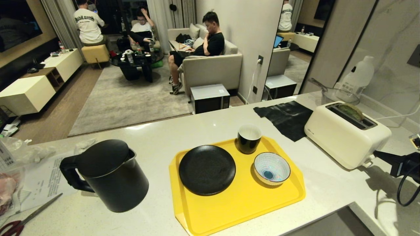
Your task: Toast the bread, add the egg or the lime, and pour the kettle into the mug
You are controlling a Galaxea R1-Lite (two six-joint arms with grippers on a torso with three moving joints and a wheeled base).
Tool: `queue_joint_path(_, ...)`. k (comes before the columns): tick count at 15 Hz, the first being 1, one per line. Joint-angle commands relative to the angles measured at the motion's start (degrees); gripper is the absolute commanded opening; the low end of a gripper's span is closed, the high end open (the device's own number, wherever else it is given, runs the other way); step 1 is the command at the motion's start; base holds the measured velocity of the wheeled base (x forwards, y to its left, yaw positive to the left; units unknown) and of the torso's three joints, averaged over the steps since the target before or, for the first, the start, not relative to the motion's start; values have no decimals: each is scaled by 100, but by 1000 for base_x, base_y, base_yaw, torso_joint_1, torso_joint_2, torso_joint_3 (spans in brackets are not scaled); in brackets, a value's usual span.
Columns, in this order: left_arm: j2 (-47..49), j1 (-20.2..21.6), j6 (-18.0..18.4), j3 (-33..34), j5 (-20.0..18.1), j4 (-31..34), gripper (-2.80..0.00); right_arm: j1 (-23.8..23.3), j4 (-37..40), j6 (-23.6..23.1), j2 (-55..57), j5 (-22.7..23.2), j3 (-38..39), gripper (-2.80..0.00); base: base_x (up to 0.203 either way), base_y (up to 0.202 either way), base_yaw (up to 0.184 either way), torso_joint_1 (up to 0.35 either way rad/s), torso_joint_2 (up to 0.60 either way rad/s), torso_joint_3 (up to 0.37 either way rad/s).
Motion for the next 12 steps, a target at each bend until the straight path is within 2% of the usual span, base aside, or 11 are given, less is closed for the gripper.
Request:
queue_joint_path(1, -18, 1, 0, 1, -2, 0, -280, 0, -21, -14, 38, 25, 5, -280, 0, 0, 0, 0, 0, 0)
queue_joint_path(12, -18, 1, -5, 1, -2, 0, -280, 0, -21, -14, 64, -28, 14, -280, 0, 0, 0, 0, 0, 0)
